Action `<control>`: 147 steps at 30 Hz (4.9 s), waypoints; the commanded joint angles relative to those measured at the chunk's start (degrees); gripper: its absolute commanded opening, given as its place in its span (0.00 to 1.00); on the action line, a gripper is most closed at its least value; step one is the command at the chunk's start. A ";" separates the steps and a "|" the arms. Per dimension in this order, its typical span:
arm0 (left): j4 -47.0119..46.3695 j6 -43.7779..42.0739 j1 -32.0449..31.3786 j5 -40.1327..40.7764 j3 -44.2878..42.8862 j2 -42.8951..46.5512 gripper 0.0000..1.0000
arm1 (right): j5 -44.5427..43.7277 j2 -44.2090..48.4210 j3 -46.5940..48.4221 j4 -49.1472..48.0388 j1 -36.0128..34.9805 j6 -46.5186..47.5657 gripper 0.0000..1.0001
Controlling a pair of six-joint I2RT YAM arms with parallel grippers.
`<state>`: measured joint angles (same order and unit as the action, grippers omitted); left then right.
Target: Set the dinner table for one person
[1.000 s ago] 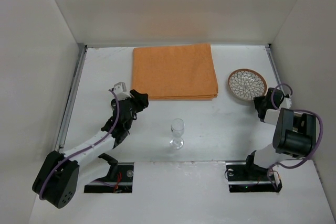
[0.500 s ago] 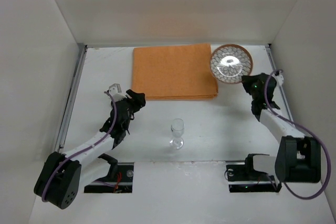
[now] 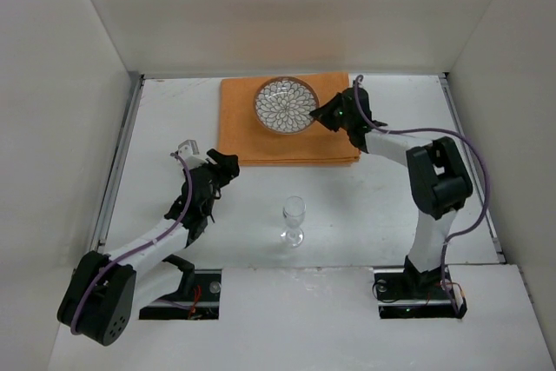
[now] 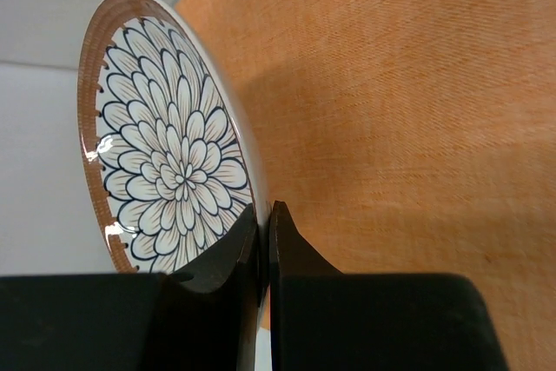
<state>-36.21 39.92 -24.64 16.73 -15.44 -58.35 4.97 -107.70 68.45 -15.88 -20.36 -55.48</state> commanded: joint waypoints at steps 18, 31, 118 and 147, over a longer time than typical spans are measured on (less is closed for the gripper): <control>-3.43 0.33 0.26 -0.12 -0.03 -0.10 0.59 | -6.38 -12.27 18.04 4.01 -3.59 -3.23 0.16; -3.17 0.42 0.43 0.06 -0.03 -0.01 0.59 | -16.48 4.14 5.32 8.85 -5.43 10.38 0.74; -1.76 -0.72 -2.73 1.02 -1.26 -1.15 0.45 | -30.37 -8.92 55.91 41.36 -0.43 45.64 0.03; -1.76 -0.28 -2.12 1.11 -1.34 -2.47 0.45 | -28.88 -27.04 73.50 48.58 0.72 43.97 0.39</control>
<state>-35.64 39.66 -26.92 16.97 -15.81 -60.62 -24.40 -133.86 140.00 35.14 -19.84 -10.57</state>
